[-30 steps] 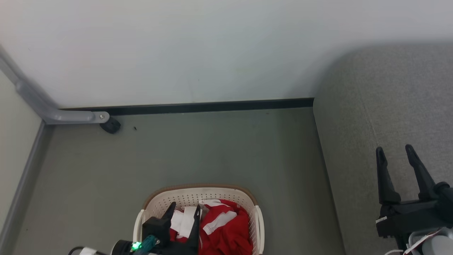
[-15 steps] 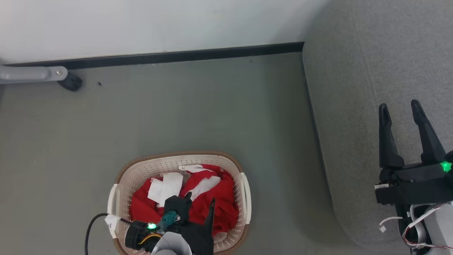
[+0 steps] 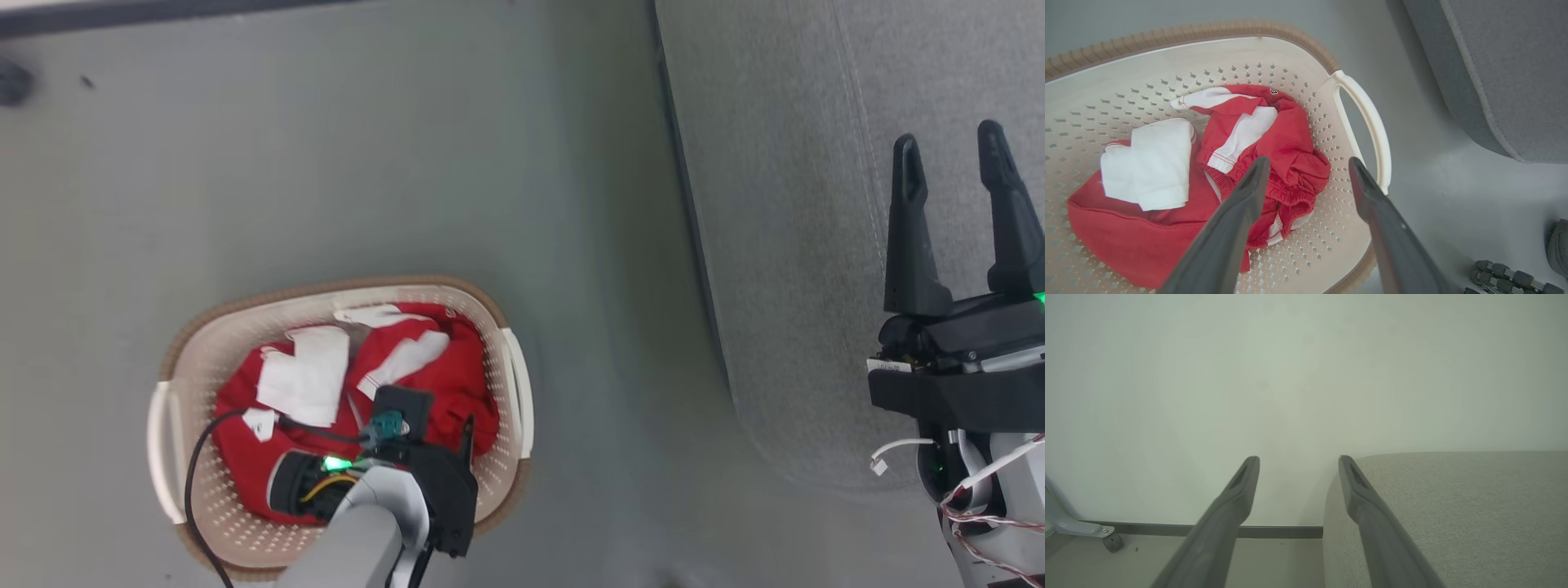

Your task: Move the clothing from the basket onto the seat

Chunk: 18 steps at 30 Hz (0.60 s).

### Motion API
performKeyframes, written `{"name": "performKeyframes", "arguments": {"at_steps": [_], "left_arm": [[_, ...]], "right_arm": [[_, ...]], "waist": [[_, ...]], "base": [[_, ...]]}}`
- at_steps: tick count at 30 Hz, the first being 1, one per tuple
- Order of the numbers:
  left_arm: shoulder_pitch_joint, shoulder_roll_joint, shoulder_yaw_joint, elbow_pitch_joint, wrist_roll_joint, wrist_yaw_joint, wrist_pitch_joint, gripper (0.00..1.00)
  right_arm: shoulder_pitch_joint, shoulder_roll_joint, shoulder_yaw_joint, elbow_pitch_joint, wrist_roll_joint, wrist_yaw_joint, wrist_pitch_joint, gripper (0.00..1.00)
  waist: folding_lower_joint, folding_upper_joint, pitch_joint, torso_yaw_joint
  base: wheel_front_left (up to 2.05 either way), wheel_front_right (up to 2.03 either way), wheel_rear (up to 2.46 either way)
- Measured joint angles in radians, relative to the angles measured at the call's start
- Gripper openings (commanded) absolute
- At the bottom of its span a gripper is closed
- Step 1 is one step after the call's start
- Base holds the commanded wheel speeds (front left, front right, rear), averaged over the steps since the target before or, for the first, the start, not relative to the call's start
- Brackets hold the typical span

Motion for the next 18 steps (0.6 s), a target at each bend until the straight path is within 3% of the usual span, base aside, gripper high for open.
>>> {"name": "performKeyframes", "arguments": {"at_steps": [18], "left_arm": [[-0.274, 0.009, 0.089, 0.225, 0.024, 0.001, 0.062, 1.0]], "right_arm": [[-0.057, 0.047, -0.04, -0.111, 0.019, 0.008, 0.0, 1.0]], "waist": [[-0.0001, 0.0, 0.273, -0.11]], "base": [[0.0, 0.0, 0.0]]}}
